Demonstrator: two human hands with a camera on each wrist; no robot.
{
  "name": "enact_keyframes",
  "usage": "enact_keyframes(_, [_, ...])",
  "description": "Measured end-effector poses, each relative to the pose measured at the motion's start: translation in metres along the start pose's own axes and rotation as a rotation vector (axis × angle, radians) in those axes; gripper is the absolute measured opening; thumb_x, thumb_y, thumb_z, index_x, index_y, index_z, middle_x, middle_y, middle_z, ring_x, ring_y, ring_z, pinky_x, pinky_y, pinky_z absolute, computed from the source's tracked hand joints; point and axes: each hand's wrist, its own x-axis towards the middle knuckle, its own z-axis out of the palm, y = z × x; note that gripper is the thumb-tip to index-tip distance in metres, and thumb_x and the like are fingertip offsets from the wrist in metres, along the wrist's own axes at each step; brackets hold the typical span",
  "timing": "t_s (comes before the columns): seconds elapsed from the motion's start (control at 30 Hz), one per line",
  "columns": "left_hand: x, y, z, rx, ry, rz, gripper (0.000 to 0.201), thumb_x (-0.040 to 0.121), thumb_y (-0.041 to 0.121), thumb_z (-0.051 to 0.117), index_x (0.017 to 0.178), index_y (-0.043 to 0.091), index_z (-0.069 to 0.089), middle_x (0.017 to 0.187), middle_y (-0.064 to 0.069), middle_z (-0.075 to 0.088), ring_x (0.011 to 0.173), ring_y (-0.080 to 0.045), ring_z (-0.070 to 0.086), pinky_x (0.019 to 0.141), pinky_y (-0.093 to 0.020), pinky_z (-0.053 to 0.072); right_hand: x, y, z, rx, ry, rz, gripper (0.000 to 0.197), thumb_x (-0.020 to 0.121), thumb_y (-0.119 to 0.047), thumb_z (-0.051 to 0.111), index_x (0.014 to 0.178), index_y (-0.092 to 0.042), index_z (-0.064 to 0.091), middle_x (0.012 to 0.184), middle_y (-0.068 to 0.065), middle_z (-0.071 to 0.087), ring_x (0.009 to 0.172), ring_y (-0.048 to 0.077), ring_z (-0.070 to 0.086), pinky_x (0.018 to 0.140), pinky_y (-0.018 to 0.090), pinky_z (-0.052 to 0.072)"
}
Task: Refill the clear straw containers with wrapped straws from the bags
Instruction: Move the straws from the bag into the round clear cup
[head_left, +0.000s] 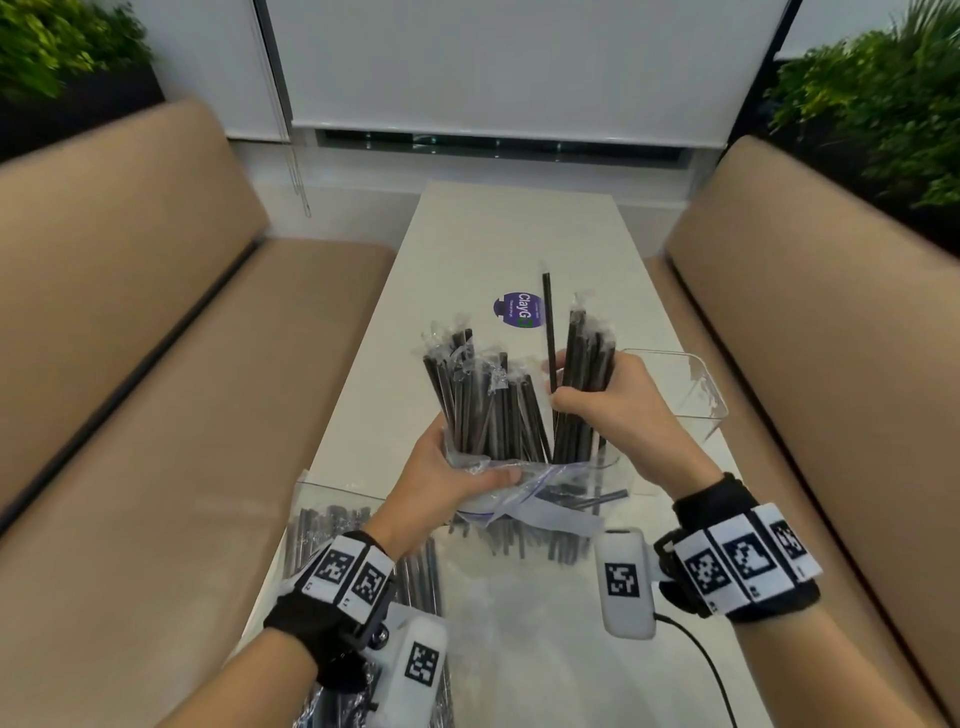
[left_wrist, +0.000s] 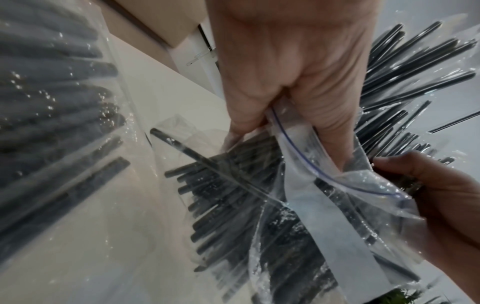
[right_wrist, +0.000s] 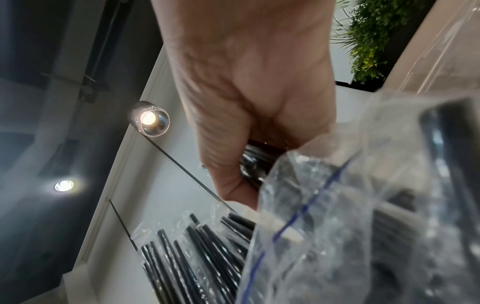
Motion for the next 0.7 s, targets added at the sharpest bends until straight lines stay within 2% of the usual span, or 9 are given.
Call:
enact_keyframes(0.07, [0.0, 0.0, -0.001, -0.005, 0.004, 0.007, 0.054, 0.063, 0.016, 0.091, 0.102, 0.032, 0.057, 0.104, 0.011, 0.07, 0.097, -0.006, 0.07, 0.08, -0.022, 0.056, -0.001, 0.002, 0.002, 0.011, -0.028, 0.014, 0.018, 0.08, -0.002, 0.066, 0.09, -0.015, 0.073, 0.08, 0.007, 0.071, 0.07, 0.009, 0.064, 0.067, 0.02, 0.053])
enact_keyframes(0.13, [0.001, 0.0, -0.001, -0.016, -0.002, 0.001, 0.056, 0.063, 0.015, 0.091, 0.105, 0.031, 0.058, 0.106, 0.009, 0.071, 0.099, -0.008, 0.07, 0.086, -0.027, 0.056, -0.003, 0.003, 0.005, -0.015, -0.054, 0.009, 0.017, 0.08, -0.004, 0.068, 0.087, -0.017, 0.074, 0.076, 0.002, 0.071, 0.068, 0.003, 0.062, 0.064, 0.014, 0.05])
enact_keyframes(0.2, [-0.001, 0.0, 0.0, -0.024, -0.014, 0.005, 0.055, 0.063, 0.012, 0.09, 0.106, 0.03, 0.059, 0.106, 0.007, 0.073, 0.1, -0.011, 0.071, 0.086, -0.028, 0.057, -0.005, 0.005, 0.008, -0.056, -0.066, -0.008, 0.012, 0.079, -0.006, 0.07, 0.084, -0.016, 0.075, 0.081, 0.005, 0.074, 0.074, 0.008, 0.065, 0.071, 0.022, 0.053])
enact_keyframes(0.23, [-0.001, 0.0, 0.0, -0.026, -0.021, 0.004, 0.053, 0.064, 0.011, 0.089, 0.103, 0.03, 0.059, 0.103, 0.008, 0.073, 0.097, -0.006, 0.071, 0.082, -0.023, 0.057, -0.005, 0.006, 0.008, -0.062, -0.06, -0.008, 0.007, 0.079, -0.009, 0.07, 0.082, -0.013, 0.074, 0.079, 0.007, 0.074, 0.074, 0.011, 0.064, 0.072, 0.026, 0.052])
enact_keyframes(0.3, [-0.001, 0.001, -0.001, -0.043, -0.041, 0.003, 0.048, 0.069, 0.009, 0.086, 0.093, 0.033, 0.052, 0.095, 0.016, 0.063, 0.08, 0.017, 0.065, 0.066, -0.005, 0.05, -0.003, 0.003, 0.003, -0.023, -0.005, 0.0, 0.008, 0.079, -0.012, 0.07, 0.079, -0.003, 0.071, 0.073, 0.01, 0.067, 0.071, 0.017, 0.058, 0.069, 0.034, 0.047])
enact_keyframes(0.37, [-0.003, 0.002, -0.005, -0.031, -0.04, 0.0, 0.051, 0.072, 0.011, 0.084, 0.086, 0.037, 0.043, 0.092, 0.026, 0.048, 0.075, 0.026, 0.056, 0.06, 0.0, 0.043, 0.004, -0.013, -0.009, 0.116, 0.085, -0.013, 0.008, 0.083, -0.006, 0.066, 0.077, -0.001, 0.068, 0.071, 0.007, 0.068, 0.073, 0.02, 0.06, 0.071, 0.039, 0.05])
enact_keyframes(0.47, [-0.002, 0.0, -0.013, -0.025, -0.011, -0.013, 0.052, 0.068, 0.018, 0.088, 0.094, 0.038, 0.048, 0.103, 0.024, 0.054, 0.105, -0.003, 0.06, 0.077, -0.012, 0.047, 0.012, -0.052, -0.036, 0.359, 0.155, -0.062, 0.014, 0.09, 0.004, 0.057, 0.08, -0.005, 0.062, 0.078, 0.012, 0.069, 0.079, 0.027, 0.067, 0.082, 0.042, 0.059])
enact_keyframes(0.6, [0.0, -0.002, -0.017, -0.033, 0.014, -0.009, 0.05, 0.067, 0.009, 0.087, 0.098, 0.029, 0.054, 0.102, 0.011, 0.067, 0.097, -0.014, 0.069, 0.068, -0.015, 0.054, 0.021, -0.088, -0.063, 0.46, 0.155, -0.143, 0.003, 0.091, 0.0, 0.059, 0.093, -0.002, 0.059, 0.09, 0.015, 0.068, 0.082, 0.022, 0.072, 0.082, 0.039, 0.062])
enact_keyframes(0.7, [-0.001, -0.002, -0.02, -0.012, 0.028, 0.006, 0.05, 0.067, 0.009, 0.088, 0.1, 0.028, 0.055, 0.102, 0.007, 0.069, 0.095, -0.014, 0.07, 0.068, -0.015, 0.056, 0.027, -0.103, -0.08, 0.511, 0.243, -0.228, 0.003, 0.091, -0.001, 0.058, 0.09, -0.004, 0.058, 0.082, 0.009, 0.068, 0.077, 0.019, 0.072, 0.078, 0.037, 0.062])
